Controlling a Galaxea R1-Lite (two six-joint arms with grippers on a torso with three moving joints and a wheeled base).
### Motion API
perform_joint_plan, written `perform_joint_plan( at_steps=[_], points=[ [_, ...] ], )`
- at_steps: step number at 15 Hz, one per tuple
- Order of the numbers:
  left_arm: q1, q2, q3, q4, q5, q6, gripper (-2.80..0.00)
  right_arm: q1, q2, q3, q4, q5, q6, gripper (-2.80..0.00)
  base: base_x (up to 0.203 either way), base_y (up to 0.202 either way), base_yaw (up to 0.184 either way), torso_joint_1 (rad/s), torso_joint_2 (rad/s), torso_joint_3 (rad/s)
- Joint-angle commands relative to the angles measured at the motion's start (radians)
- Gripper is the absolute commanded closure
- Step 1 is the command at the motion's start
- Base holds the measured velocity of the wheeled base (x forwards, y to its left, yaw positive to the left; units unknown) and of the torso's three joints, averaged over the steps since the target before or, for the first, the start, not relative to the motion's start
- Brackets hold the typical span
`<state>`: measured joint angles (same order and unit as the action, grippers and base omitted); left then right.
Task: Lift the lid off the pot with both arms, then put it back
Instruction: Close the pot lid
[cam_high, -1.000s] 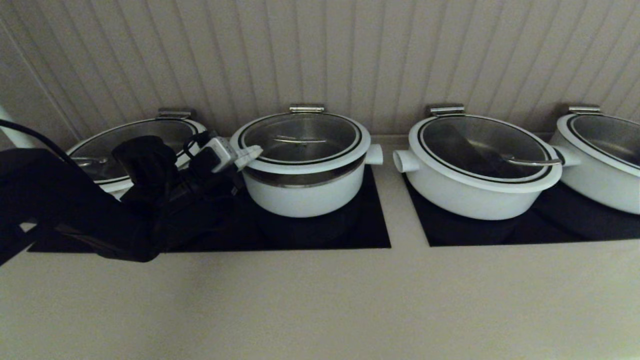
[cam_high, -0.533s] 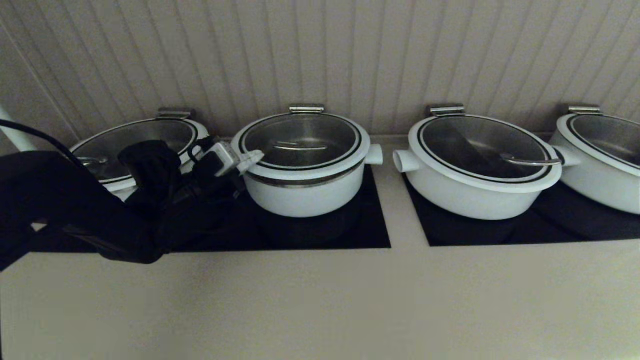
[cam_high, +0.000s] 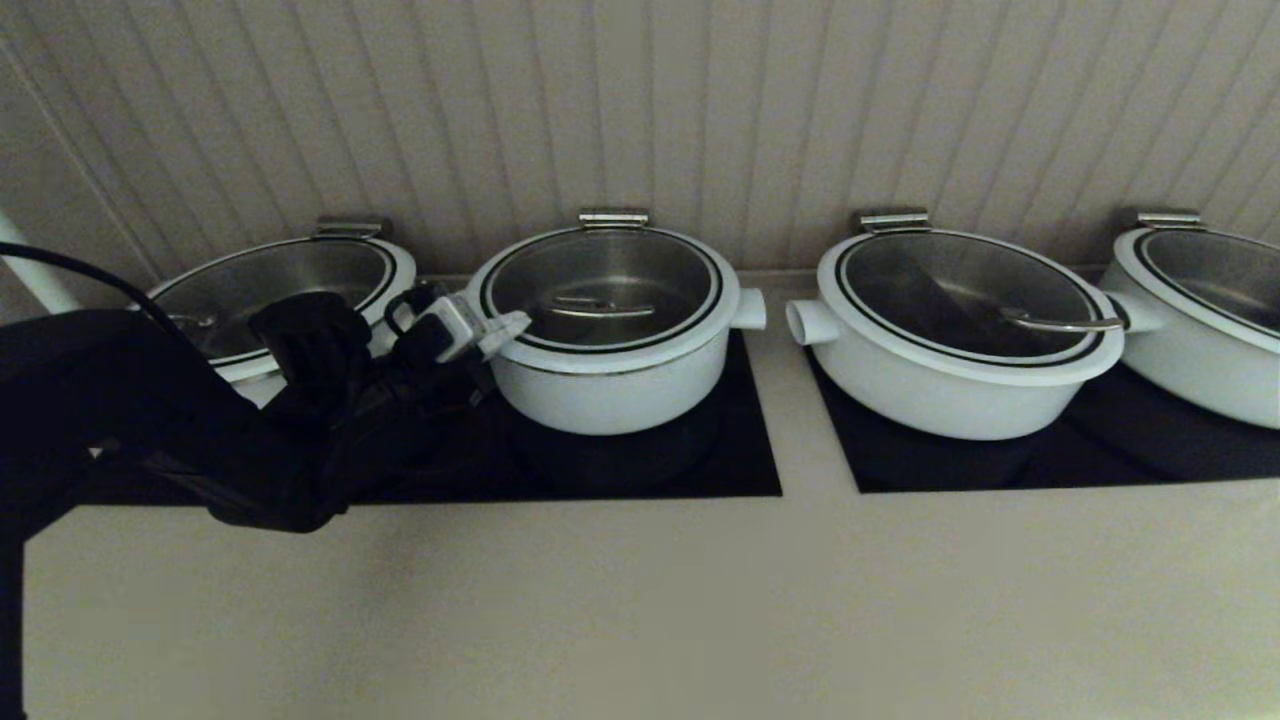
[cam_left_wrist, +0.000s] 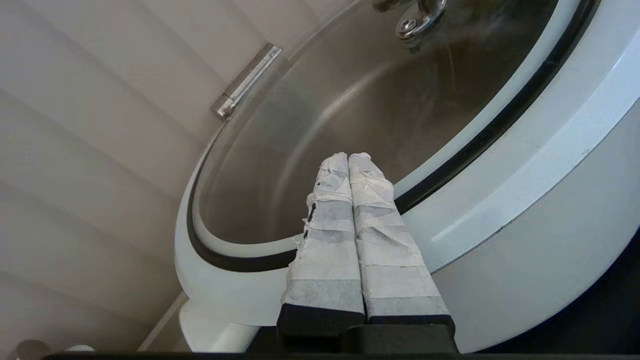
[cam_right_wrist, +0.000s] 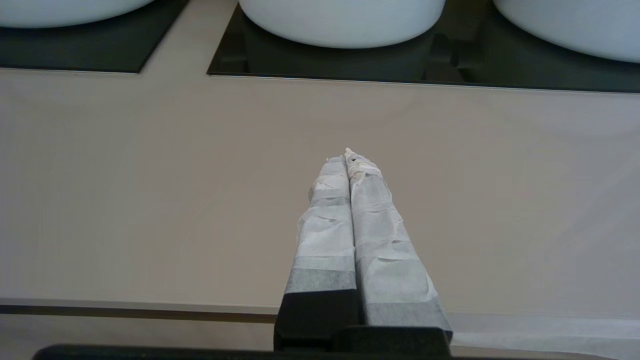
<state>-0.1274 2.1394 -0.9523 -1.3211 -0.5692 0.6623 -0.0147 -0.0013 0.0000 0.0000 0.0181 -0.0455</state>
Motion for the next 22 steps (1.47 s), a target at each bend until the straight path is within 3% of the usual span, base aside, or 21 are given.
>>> perform_joint_plan(
  at_steps=[1, 22],
  points=[
    [0.000, 0.014, 0.002, -0.007, -0.003, 0.003, 0.00, -0.001, 0.001, 0.000, 0.000, 0.000, 0.000, 0.00, 0.000, 0.000, 0.000, 0.000, 0.00, 0.000],
    [0.027, -0.095, 0.135, -0.023, 0.000, -0.001, 0.00, -0.001, 0.001, 0.000, 0.000, 0.000, 0.000, 0.00, 0.000, 0.000, 0.000, 0.000, 0.00, 0.000]
  ],
)
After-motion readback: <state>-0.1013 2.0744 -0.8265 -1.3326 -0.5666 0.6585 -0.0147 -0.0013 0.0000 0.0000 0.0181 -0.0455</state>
